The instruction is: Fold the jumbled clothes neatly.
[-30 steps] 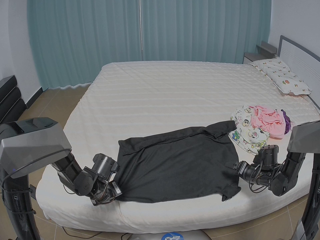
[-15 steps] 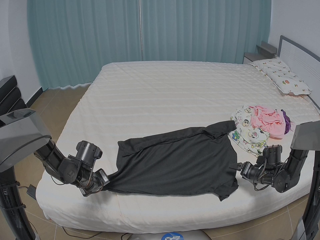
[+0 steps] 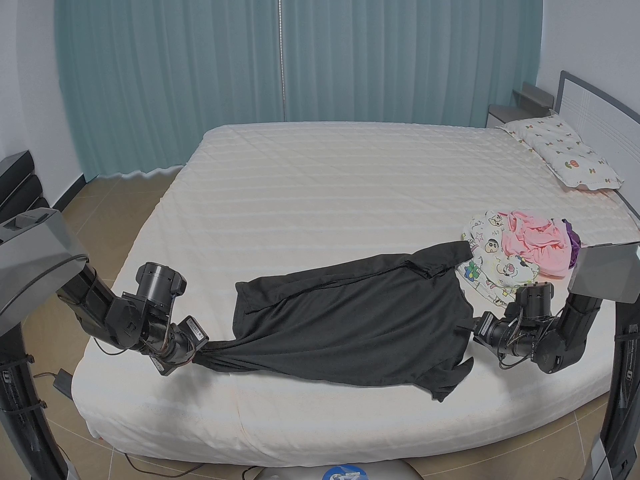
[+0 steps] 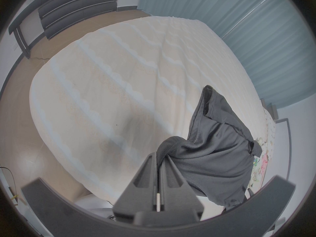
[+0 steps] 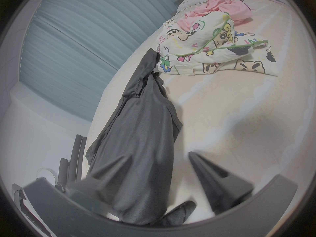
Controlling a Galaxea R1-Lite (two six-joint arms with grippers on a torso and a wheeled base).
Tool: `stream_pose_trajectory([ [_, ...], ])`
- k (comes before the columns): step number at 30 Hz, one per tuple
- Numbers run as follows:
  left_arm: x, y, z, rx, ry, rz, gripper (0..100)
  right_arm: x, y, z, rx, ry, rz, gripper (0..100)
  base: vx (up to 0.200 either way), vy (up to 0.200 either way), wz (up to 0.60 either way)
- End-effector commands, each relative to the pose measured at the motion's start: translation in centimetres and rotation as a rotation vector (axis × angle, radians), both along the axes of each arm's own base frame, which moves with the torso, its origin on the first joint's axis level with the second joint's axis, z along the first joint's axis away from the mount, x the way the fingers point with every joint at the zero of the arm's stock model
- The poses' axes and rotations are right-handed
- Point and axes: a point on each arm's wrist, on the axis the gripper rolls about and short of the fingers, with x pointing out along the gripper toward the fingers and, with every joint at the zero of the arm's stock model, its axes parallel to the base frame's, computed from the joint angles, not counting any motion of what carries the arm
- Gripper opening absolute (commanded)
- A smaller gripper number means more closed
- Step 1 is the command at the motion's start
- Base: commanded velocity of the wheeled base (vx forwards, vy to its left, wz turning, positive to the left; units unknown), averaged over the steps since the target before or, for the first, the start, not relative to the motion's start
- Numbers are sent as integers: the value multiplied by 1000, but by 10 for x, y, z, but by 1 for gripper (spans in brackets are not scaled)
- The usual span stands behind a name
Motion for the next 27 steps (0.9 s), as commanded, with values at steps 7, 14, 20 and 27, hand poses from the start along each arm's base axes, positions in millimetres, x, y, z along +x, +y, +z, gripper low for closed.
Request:
stream_pose_trajectory([
  [7, 14, 5, 7, -53, -39, 52, 0, 24, 2, 19, 41, -80, -24, 0, 0, 0, 0],
  [14, 24, 10, 3, -70, -47, 92, 0, 56, 4, 32, 46, -130, -24, 0, 0, 0, 0],
  [20, 32, 15, -1, -93, -44, 123, 0, 79, 10, 15, 48, -146, -18, 100, 0, 0, 0],
  [27, 37, 24, -3, -98, -49, 147, 0, 84, 6, 5, 2, -220, -107, 100, 0, 0, 0],
])
